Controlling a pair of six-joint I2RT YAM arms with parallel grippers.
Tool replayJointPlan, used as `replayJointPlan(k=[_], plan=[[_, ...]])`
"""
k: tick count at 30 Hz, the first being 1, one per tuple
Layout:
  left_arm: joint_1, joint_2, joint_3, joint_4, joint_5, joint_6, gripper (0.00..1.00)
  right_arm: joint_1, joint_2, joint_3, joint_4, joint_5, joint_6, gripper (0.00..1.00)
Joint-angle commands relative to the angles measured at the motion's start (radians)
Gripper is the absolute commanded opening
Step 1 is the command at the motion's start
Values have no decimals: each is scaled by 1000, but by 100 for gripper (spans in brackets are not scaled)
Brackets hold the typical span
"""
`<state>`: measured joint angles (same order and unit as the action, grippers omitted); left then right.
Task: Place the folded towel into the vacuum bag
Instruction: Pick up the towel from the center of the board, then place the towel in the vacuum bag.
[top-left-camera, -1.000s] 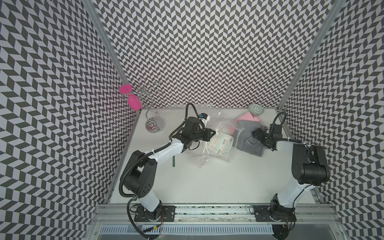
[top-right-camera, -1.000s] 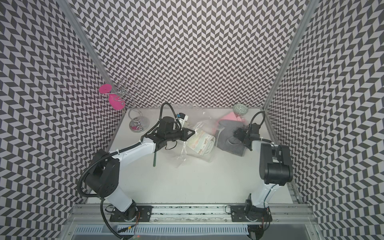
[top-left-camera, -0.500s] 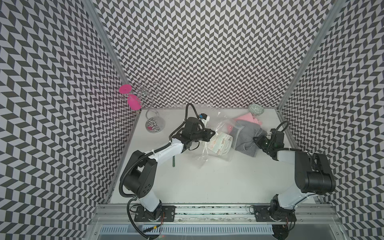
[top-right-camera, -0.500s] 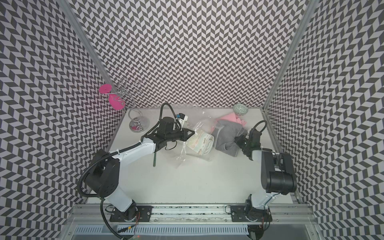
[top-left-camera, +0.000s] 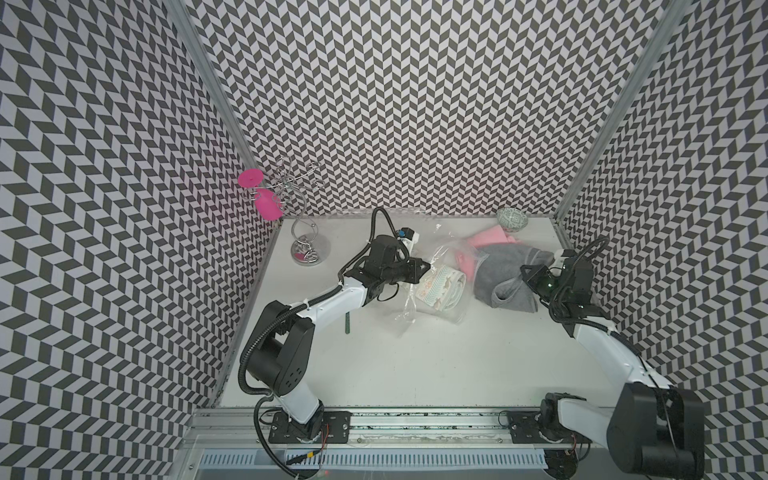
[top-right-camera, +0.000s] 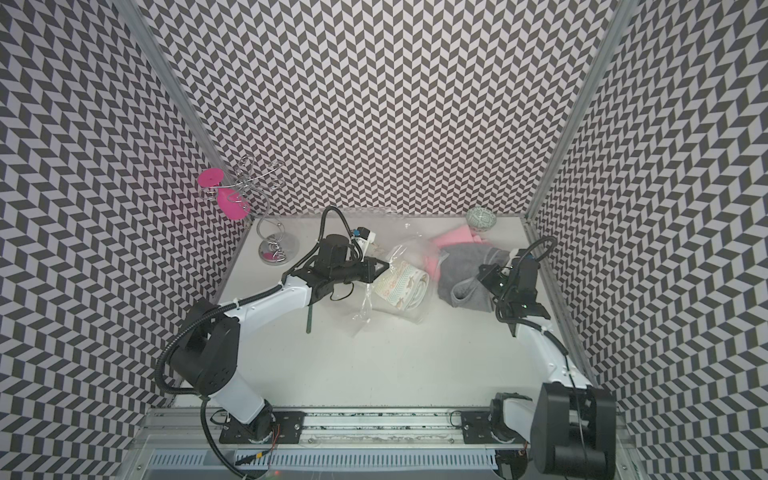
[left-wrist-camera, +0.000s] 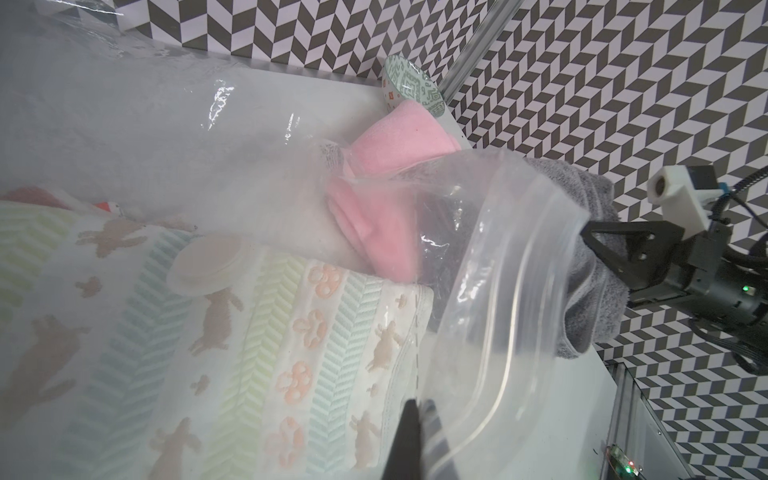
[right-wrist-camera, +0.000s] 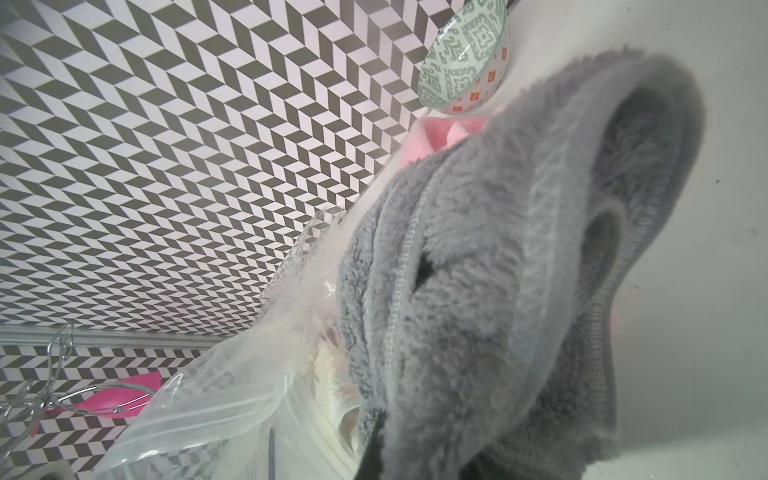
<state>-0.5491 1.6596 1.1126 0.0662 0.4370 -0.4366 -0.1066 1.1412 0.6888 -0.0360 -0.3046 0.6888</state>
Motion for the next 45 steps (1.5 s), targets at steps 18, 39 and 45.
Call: replayJointPlan(k=[18, 39, 45], plan=[[9, 17, 56, -4, 15, -27, 0, 260, -287, 255, 98, -252, -258, 0], [31, -52, 143, 26, 158, -59, 0, 476, -105, -64, 173, 34, -251, 0], [9, -62, 149, 17, 185, -41, 0, 522, -52, -33, 196, 28, -272, 0]])
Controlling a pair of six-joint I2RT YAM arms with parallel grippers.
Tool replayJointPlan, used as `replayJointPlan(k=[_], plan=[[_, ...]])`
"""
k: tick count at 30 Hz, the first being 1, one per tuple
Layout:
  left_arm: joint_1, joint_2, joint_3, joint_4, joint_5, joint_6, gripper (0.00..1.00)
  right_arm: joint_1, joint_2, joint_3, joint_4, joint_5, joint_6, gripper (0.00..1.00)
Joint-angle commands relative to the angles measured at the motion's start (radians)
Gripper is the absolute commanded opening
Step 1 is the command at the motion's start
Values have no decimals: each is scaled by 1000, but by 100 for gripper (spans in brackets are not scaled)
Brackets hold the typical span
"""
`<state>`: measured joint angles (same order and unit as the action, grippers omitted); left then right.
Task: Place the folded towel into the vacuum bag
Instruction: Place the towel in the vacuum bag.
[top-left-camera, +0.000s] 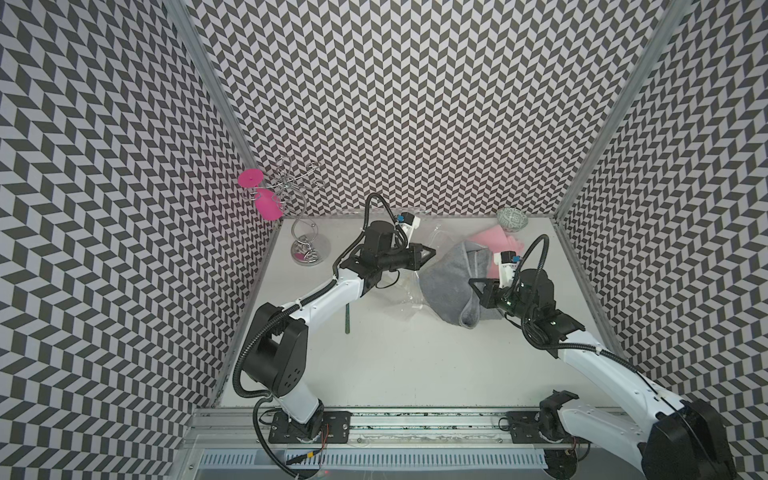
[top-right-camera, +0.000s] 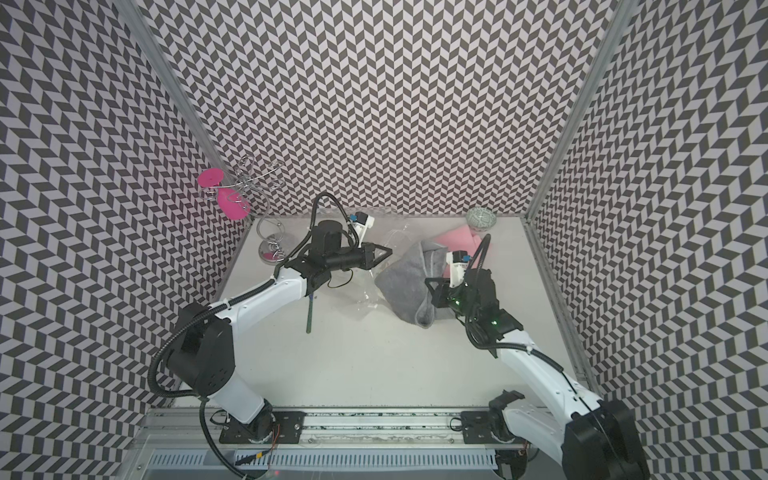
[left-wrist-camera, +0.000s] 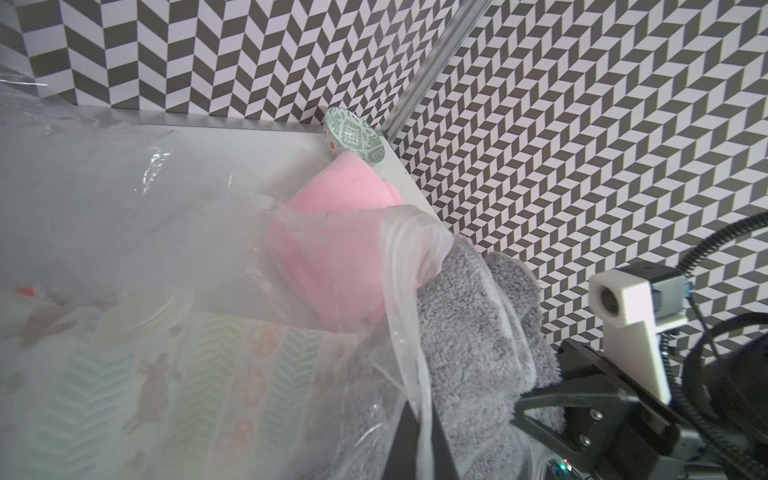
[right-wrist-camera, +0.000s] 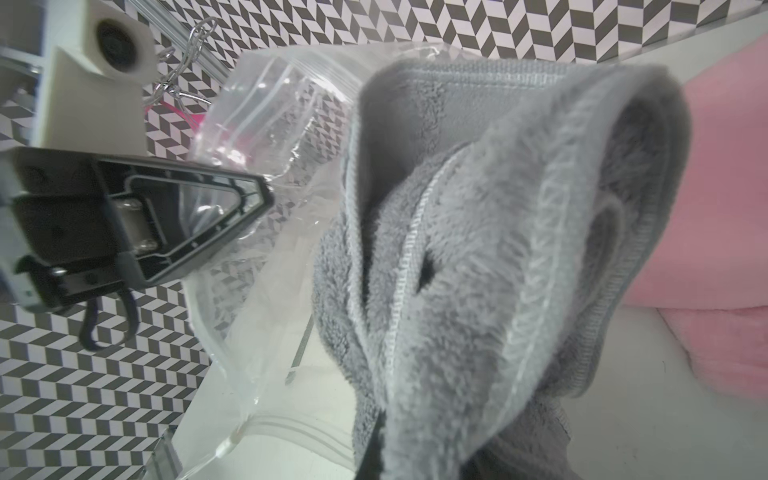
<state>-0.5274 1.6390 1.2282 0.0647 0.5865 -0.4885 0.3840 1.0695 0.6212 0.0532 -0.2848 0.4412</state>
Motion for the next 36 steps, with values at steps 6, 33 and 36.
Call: replayJointPlan(k=[6, 33, 36], plan=[[-52, -2, 52, 41, 6, 21, 0, 186, 90, 108, 114, -150, -134, 0], [-108, -108, -109, 50, 44, 165, 0, -13, 474, 199, 584, -219, 389, 61], [-108, -66, -77, 50, 37, 152, 0, -14, 418, 172, 343, -98, 295, 75]])
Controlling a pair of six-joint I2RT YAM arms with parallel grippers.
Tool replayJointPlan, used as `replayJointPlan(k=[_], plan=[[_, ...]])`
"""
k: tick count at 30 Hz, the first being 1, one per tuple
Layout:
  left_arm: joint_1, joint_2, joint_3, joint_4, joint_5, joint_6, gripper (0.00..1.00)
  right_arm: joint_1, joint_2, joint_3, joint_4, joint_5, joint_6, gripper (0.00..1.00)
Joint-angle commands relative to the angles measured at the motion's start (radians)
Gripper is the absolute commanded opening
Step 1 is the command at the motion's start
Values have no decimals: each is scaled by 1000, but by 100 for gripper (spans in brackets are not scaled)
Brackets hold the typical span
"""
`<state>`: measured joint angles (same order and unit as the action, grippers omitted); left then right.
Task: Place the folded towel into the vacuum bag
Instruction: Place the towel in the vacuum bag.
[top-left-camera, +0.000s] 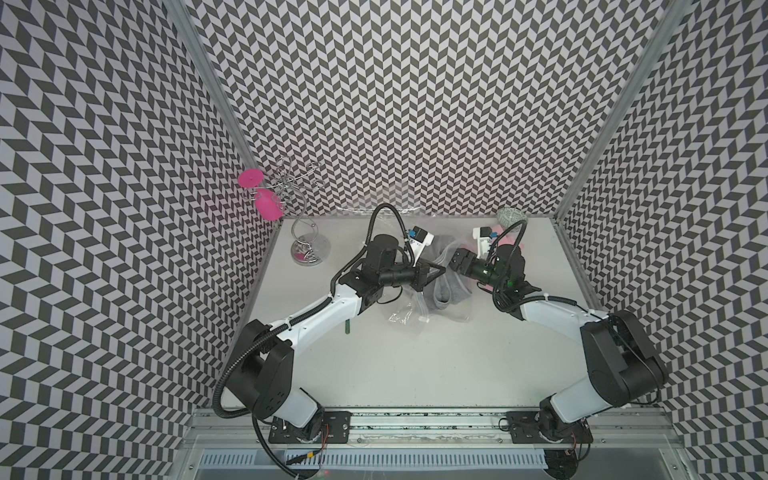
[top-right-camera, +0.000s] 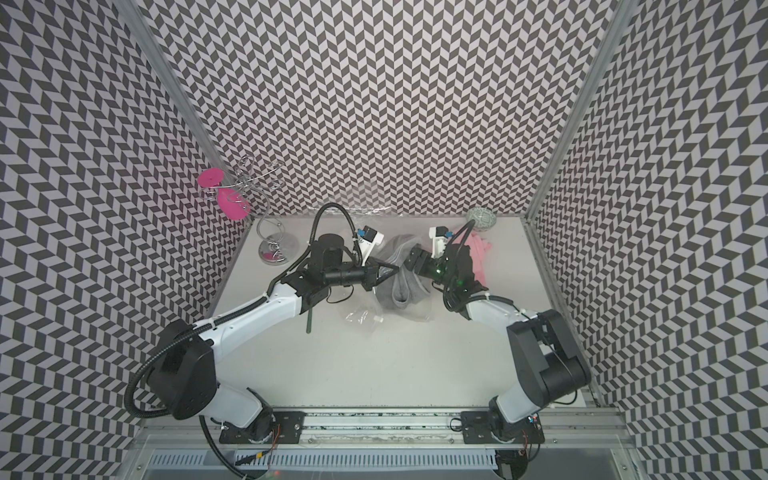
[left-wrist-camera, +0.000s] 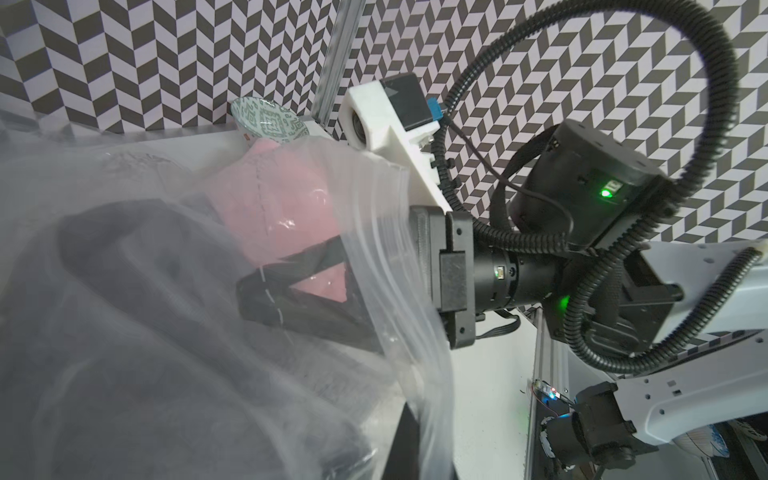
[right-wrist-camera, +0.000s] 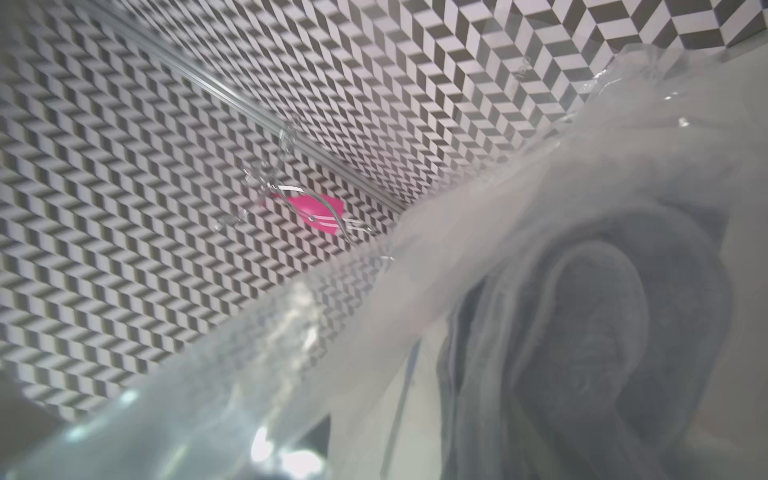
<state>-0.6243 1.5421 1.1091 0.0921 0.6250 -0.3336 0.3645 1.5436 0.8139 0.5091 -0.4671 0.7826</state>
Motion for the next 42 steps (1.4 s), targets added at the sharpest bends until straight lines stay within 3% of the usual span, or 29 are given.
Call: replayJointPlan(k=[1, 5, 8, 10, 13, 16, 19, 25, 28, 35, 42], plan=[[-11, 41, 49, 28, -4, -12, 0, 3, -82, -32, -179, 123, -72, 77], [-11, 56, 53, 44, -28, -29, 0, -1, -212, -99, -336, 248, -150, 76], [-11, 64, 55, 47, -36, -30, 0, -1, -329, -138, -432, 299, -216, 69], [-11, 70, 57, 47, -44, -37, 0, 4, -390, -167, -464, 286, -257, 56], [-14, 79, 66, 48, -41, -40, 0, 33, -426, -187, -508, 223, -333, 25], [-17, 84, 77, 50, -35, -42, 0, 146, -395, -204, -519, 250, -425, 15], [-22, 87, 94, 48, -22, -44, 0, 227, -287, -203, -511, 323, -449, 14], [-35, 68, 101, 26, -15, -27, 0, 226, -91, -224, -275, 327, -331, 14], [-51, 47, 97, 10, 7, 10, 0, 219, 19, -161, -254, 326, -329, 16], [-83, 22, 83, -39, 81, 80, 0, 196, 269, 35, -142, 234, -299, 24], [-83, 7, 75, -71, 163, 146, 0, 162, 484, 263, 30, 9, -146, 41]])
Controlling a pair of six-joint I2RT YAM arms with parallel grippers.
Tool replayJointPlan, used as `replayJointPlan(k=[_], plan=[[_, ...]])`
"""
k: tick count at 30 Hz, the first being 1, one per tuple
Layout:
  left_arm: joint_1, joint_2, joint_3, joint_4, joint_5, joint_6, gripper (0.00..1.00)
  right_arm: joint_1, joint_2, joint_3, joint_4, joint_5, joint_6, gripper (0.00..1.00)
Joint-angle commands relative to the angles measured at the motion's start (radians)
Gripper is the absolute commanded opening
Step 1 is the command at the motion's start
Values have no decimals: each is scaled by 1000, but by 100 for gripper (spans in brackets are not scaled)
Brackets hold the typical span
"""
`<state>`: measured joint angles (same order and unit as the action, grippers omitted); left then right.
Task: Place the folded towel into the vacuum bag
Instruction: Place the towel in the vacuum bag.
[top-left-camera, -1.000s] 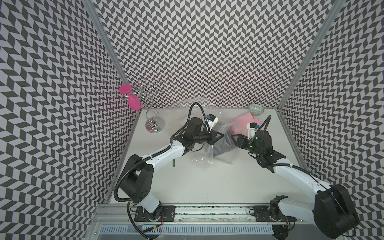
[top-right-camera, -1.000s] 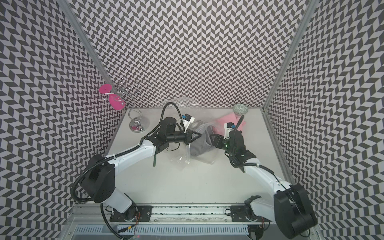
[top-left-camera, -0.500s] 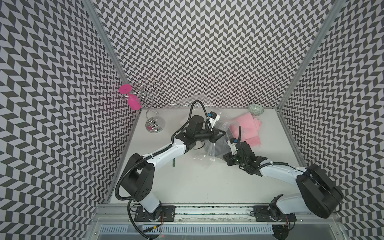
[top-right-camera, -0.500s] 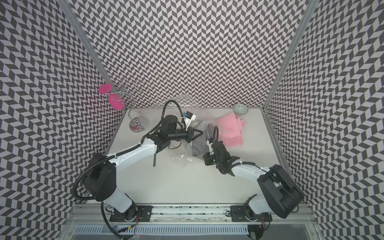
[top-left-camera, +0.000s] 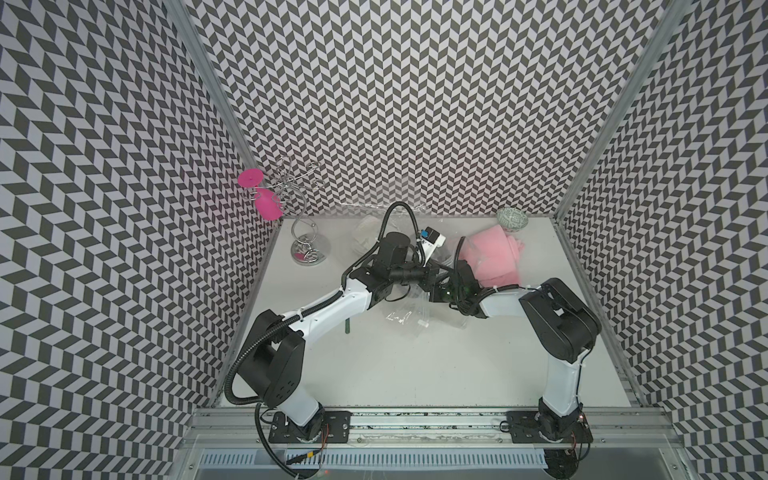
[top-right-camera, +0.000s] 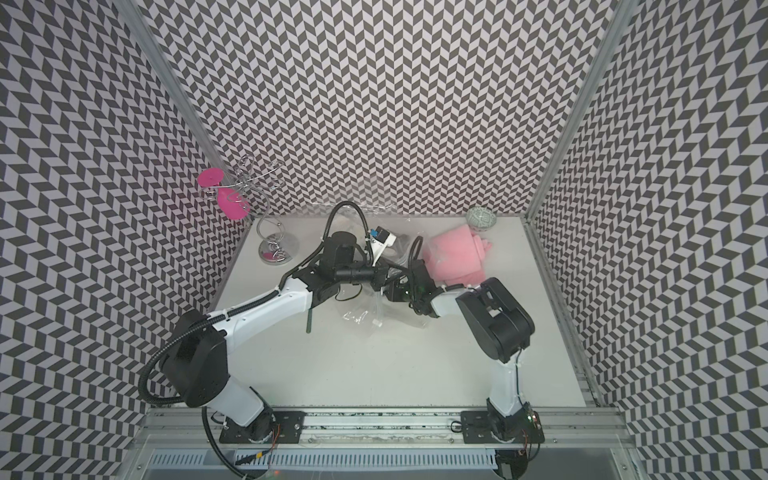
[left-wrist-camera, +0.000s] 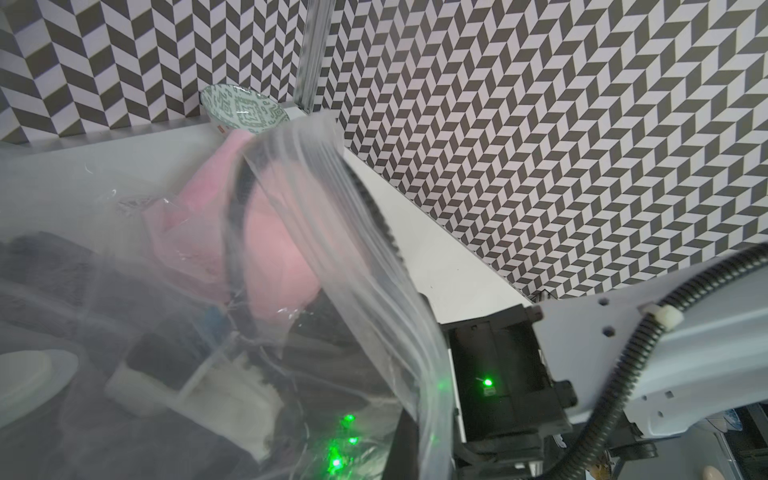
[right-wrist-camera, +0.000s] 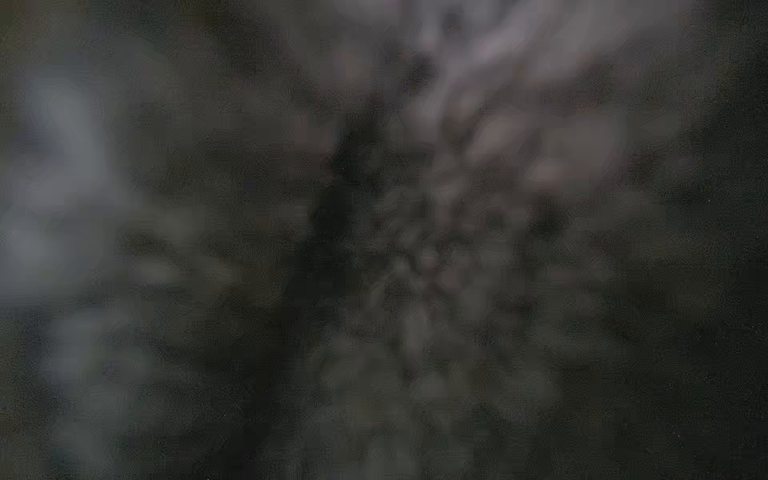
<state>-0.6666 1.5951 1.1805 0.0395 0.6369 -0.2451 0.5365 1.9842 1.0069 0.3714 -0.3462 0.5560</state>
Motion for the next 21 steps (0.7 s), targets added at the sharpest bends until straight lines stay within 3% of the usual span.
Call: replayJointPlan(k=[1, 4, 8, 12, 15, 21], plan=[[-41, -47, 4, -26, 165, 68, 0, -11, 54, 87, 197, -132, 95, 43], [-35, -45, 11, -66, 167, 104, 0, -15, 43, 101, 291, -182, 155, 52], [-6, -31, -3, -45, 31, 47, 0, -15, -54, 69, 166, -167, 110, 61], [33, -5, -43, 50, -109, -82, 0, -16, -225, -49, -24, -70, 48, 68], [68, 22, -63, 107, -154, -193, 0, -17, -362, -154, -132, -45, -6, 72], [82, 60, -62, 110, -237, -241, 0, -20, -730, -356, -197, 24, -110, 78]])
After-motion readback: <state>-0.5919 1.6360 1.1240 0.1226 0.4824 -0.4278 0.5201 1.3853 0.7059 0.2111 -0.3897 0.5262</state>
